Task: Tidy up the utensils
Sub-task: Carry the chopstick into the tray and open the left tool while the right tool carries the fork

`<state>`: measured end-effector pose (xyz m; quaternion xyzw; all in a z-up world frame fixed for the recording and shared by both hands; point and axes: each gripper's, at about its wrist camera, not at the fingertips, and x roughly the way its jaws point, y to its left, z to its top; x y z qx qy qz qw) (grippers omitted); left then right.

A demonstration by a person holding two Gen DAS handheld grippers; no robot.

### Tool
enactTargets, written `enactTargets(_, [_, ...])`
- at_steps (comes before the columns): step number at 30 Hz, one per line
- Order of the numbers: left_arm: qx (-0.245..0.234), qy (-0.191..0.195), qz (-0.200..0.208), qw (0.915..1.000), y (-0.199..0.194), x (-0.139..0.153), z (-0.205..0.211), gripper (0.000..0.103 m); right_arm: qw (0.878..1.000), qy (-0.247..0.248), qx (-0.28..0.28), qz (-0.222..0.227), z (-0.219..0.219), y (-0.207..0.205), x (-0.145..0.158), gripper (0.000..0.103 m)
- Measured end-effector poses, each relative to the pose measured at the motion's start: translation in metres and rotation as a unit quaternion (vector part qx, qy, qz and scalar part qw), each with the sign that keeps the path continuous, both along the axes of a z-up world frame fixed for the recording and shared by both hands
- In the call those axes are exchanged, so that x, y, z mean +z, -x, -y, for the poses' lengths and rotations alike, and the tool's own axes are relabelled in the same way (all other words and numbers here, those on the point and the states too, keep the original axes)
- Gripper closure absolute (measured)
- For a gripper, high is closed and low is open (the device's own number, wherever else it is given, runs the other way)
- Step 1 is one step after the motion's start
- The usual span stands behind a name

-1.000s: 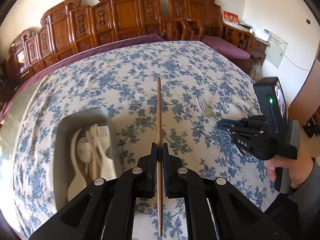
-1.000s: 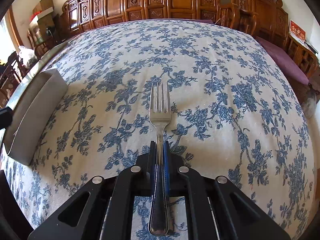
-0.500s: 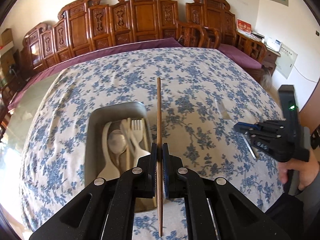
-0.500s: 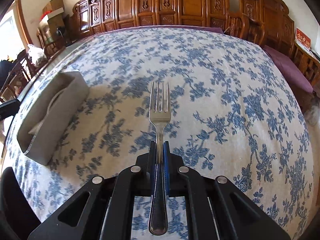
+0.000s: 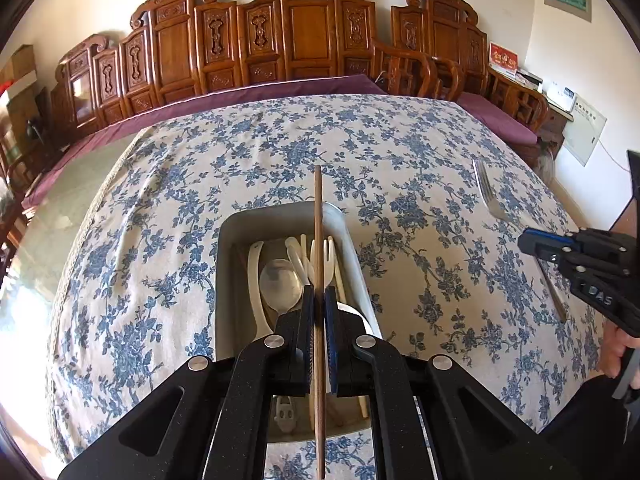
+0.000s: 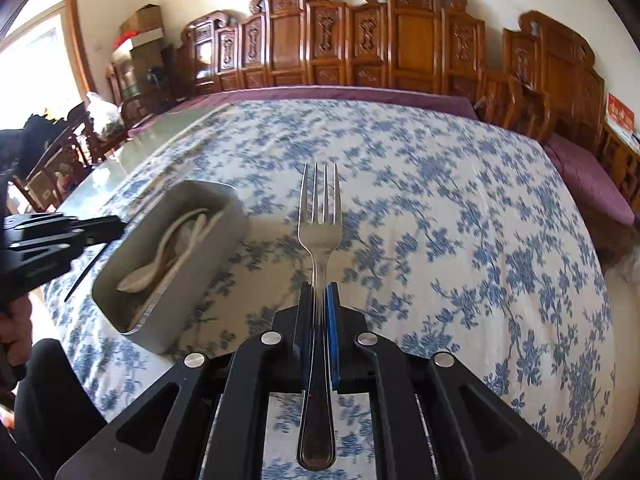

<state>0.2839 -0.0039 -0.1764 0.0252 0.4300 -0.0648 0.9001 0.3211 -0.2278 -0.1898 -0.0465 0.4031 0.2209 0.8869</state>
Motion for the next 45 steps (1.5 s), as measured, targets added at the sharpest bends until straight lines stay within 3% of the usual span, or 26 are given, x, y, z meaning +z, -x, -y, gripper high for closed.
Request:
enactTargets(10, [0.002,0.001,-0.021,0.9998,-0.014,-0.022,-0.012,0.099,0.999,-0.001,0.032,0.005,-0.026,0.006,0.007,0.095])
enactTargets(19, [0.005,0.014,0.020,0.9997,-0.009,-0.002,-0.017,0.099,0.999,-0.001,0.043,0.002,-0.035,0.004,0.004,0.095])
enactTargets(25, [0.016,-0.008,0.035,0.9992,-0.010,0.000,-0.020,0.099,0.999,-0.002,0.050,0.003,-0.043,0.004,0.005,0.095])
enactTargets(37, [0.024,-0.009,-0.012,0.9996,-0.025,-0.033,-0.024,0.099,0.998,-0.006,0.068,-0.001,-0.066,0.008,0.009,0.095])
enactTargets(45, [0.029,0.001,-0.003,0.9996,-0.017,-0.021,-0.039,0.091,0.997,-0.005,0.082,-0.001,-0.088,0.008,0.012,0.095])
